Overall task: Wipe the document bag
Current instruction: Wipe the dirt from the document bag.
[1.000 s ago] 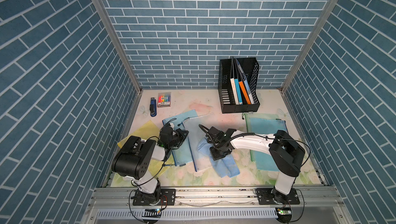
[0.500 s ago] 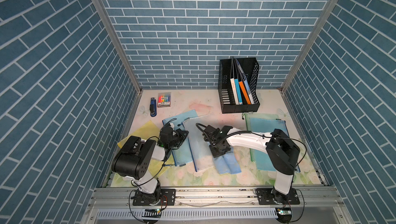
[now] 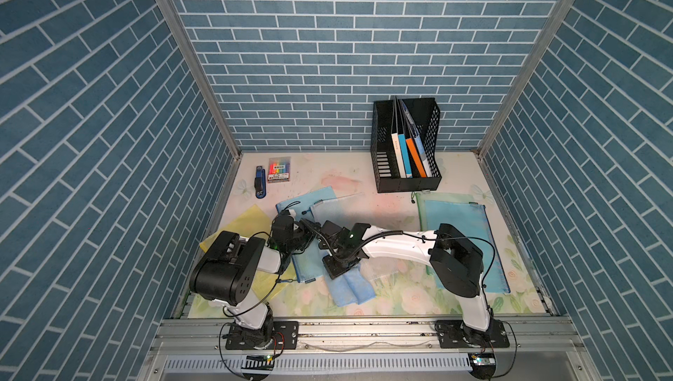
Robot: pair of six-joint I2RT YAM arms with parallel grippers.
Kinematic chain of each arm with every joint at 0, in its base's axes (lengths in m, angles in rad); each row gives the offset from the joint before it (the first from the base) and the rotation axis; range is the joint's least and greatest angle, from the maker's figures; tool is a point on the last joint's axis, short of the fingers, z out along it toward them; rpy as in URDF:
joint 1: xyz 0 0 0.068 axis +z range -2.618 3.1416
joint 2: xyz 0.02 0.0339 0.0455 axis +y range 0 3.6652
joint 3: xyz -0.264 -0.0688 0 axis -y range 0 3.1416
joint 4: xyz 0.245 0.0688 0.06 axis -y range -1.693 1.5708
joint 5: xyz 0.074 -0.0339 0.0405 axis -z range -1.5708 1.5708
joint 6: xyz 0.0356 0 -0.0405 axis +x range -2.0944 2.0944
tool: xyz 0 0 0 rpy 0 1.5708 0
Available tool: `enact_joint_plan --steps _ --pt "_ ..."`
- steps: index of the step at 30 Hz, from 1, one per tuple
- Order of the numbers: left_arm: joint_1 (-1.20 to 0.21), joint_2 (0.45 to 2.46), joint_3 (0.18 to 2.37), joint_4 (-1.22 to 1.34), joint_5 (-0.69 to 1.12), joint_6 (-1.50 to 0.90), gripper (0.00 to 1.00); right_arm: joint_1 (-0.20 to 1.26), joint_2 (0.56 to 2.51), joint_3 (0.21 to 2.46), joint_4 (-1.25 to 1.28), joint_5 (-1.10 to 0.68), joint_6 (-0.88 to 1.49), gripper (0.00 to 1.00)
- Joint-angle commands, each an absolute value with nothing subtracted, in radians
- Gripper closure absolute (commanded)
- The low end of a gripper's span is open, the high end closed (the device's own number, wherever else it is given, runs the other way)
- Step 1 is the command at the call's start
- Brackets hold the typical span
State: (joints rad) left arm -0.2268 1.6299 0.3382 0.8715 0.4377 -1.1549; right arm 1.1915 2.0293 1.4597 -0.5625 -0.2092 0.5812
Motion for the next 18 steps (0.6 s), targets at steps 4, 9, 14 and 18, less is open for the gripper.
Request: enact_joint_plan --steps 4,9,14,18 --pt "-0.225 1.625 0.361 0.847 0.433 -1.148 1.0 1.213 2.018 1.364 -0.462 -0.292 0.546 1.0" --pt "-0.225 1.623 0.372 0.832 0.435 -1.143 1.0 1.223 2.0 1.291 -0.489 -0.279 0.559 1.0" --pt "-0.223 1.63 0.394 0.798 0.452 -1.105 1.0 1.22 1.883 1.161 -0.506 -0.178 0.609 1.0" --pt "-0.218 1.632 0.403 0.786 0.472 -1.083 1.0 1.193 1.786 1.086 -0.544 -0.098 0.64 1.0"
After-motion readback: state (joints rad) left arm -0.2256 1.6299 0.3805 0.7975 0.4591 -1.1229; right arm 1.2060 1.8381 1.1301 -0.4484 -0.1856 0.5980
